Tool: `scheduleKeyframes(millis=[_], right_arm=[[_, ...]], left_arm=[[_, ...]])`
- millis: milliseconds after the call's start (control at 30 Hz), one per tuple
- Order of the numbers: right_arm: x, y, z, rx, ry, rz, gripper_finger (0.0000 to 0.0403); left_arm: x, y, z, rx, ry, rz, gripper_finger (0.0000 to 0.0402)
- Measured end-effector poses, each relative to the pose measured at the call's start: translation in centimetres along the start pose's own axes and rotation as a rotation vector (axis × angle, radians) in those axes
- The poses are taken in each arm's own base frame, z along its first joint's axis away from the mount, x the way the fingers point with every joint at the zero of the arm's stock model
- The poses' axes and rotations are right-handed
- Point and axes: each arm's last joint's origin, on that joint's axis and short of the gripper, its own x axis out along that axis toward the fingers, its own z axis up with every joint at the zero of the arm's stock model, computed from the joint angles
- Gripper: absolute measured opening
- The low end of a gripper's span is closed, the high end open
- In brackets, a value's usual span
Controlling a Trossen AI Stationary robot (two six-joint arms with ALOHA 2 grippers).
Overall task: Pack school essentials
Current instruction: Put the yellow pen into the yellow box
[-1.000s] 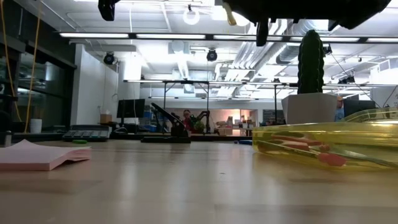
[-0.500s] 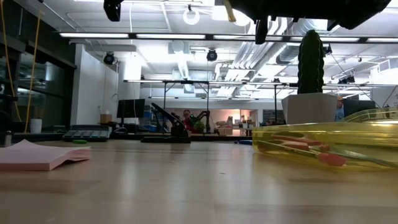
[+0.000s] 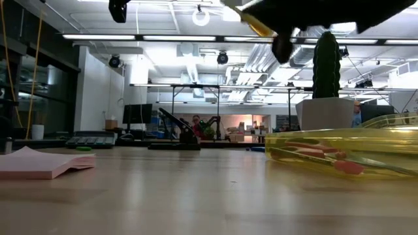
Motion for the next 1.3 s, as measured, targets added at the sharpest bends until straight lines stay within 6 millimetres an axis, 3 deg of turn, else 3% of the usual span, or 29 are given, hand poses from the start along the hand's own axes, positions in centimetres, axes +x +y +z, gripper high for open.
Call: scheduleKeyframes(millis=[267,433,967,1300], right_arm=[[-1.9,1.2,-6.8,0.347,0.366,-0.365,0.0000],[-4.2,0.9,-9.3,0.567,0.337,-0.703,0.0000],[-4.0,0.0,-11.2,0.874,0.251,-0.908,0.0005],[-3.8,-0.1,-11.4,0.909,0.233,-0.922,0.0090]], left_arm=[[0.0,0.0,0.0,-0.003,-0.001,0.006,0.0156],[0.0,0.0,0.0,-0.003,-0.002,0.014,0.0156],[0.0,0.1,-0.2,0.001,0.017,0.018,0.0156],[0.0,0.1,-0.3,0.002,0.027,0.020,0.0156]])
